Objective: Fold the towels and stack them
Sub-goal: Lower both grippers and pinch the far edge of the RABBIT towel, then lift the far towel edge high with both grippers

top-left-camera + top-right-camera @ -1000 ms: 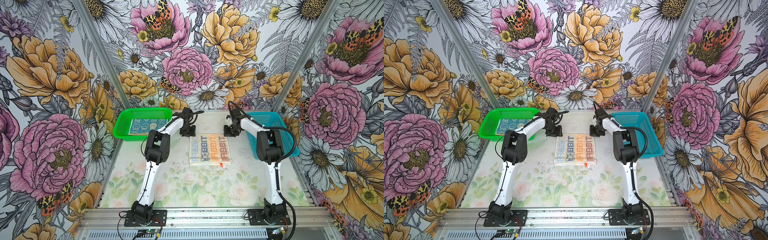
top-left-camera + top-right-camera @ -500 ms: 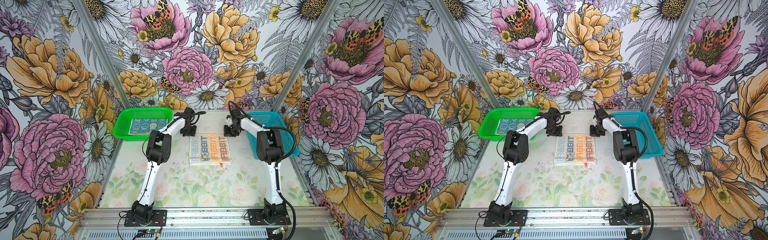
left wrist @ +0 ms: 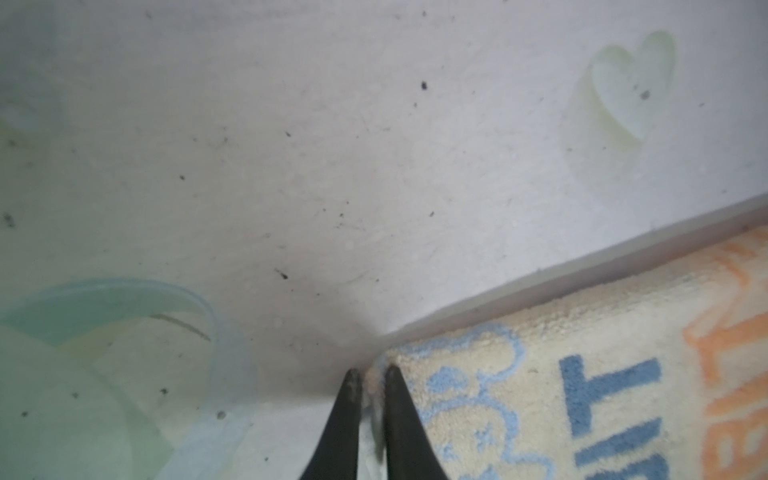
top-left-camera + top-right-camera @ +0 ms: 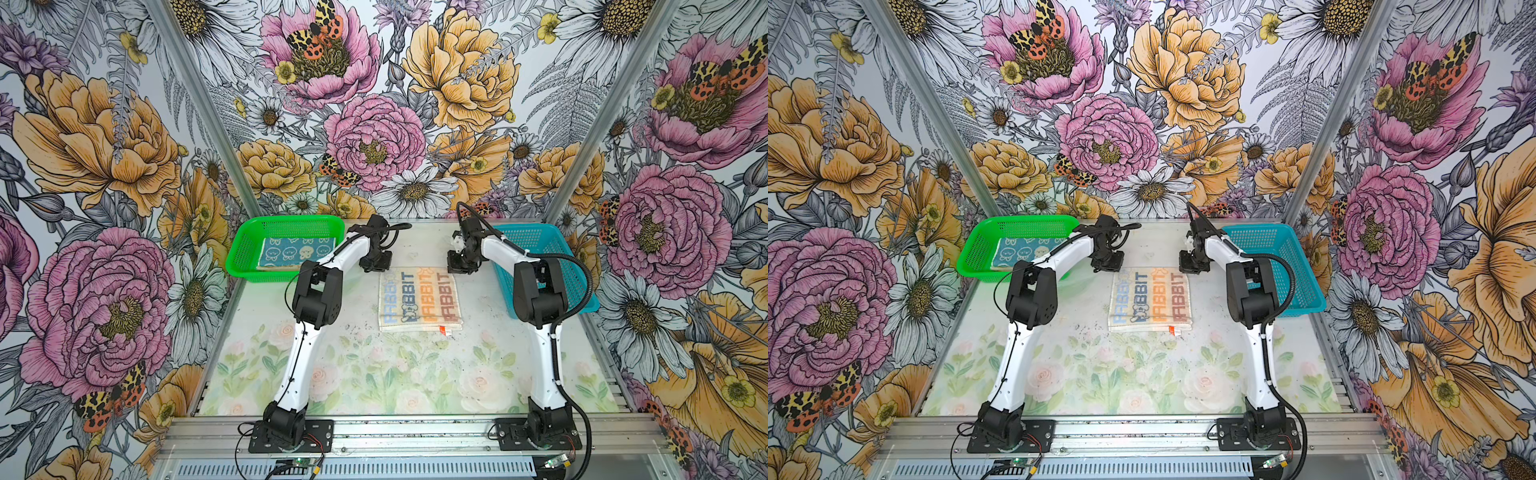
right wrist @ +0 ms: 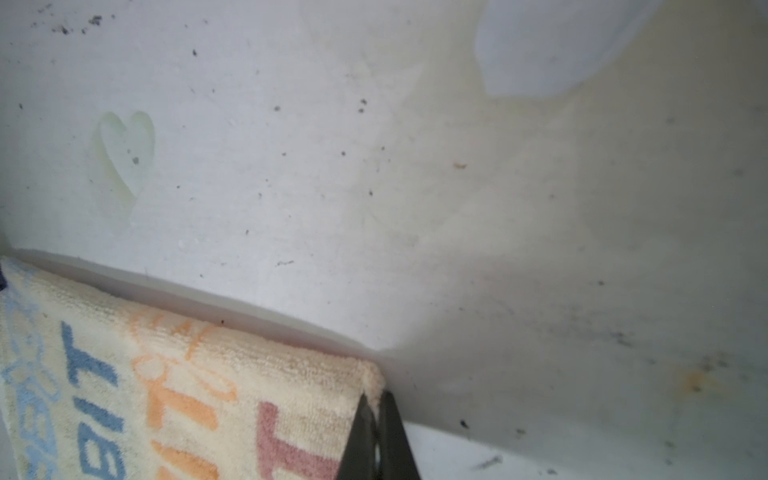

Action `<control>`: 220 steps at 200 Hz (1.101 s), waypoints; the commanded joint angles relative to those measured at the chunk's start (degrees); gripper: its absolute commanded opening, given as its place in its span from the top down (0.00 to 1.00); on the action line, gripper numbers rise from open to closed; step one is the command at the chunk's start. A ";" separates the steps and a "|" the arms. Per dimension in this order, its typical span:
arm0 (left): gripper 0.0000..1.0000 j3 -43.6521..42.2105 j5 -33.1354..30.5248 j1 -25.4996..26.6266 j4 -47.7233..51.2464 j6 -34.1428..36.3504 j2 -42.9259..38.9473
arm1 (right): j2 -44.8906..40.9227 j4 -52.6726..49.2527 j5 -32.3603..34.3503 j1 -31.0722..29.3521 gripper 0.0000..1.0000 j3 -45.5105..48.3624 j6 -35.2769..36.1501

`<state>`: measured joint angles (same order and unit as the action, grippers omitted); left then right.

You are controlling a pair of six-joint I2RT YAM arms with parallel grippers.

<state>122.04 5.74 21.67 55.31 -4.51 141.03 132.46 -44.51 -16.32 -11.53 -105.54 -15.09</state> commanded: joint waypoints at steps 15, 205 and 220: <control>1.00 -1.36 -0.04 0.17 2.02 0.91 5.74 | -1.15 -1.47 -1.26 -0.07 1.00 0.77 0.61; 1.00 6.35 -6.37 1.61 -0.02 2.01 -32.89 | -38.05 -1.63 0.31 -0.86 1.00 3.06 2.46; 1.00 4.70 -6.77 2.18 -0.43 1.80 -36.54 | -41.50 -1.63 0.18 -1.08 1.00 4.31 2.84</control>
<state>129.23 2.94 23.11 56.27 -3.81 109.03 96.01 -46.02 -17.58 -12.10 -103.24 -13.82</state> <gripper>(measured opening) 0.047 0.050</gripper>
